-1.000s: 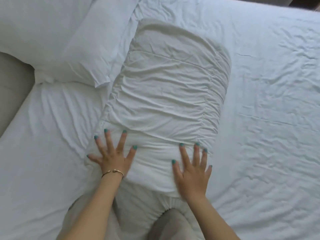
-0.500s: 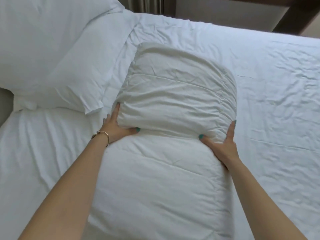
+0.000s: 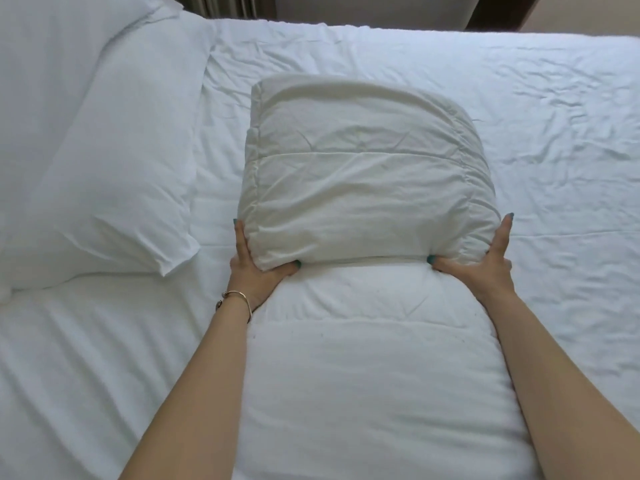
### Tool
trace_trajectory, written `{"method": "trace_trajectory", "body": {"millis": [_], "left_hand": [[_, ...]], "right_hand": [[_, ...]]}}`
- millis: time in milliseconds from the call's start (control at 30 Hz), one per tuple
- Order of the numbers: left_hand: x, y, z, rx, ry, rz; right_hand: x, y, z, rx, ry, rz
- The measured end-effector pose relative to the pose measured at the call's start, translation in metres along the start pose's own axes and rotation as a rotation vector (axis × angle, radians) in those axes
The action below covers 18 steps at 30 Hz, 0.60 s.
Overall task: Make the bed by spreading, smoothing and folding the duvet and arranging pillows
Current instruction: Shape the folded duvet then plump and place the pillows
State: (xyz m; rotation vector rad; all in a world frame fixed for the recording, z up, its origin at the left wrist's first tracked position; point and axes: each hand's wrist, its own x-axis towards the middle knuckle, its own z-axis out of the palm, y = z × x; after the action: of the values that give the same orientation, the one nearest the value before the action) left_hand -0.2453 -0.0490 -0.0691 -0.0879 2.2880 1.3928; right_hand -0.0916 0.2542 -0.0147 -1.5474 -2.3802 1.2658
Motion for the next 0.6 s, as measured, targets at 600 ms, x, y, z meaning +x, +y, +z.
{"method": "trace_trajectory", "body": {"millis": [600], "left_hand": [[0.008, -0.017, 0.015, 0.066, 0.111, 0.104]], "right_hand": [[-0.013, -0.02, 0.029, -0.055, 0.196, 0.0]]}}
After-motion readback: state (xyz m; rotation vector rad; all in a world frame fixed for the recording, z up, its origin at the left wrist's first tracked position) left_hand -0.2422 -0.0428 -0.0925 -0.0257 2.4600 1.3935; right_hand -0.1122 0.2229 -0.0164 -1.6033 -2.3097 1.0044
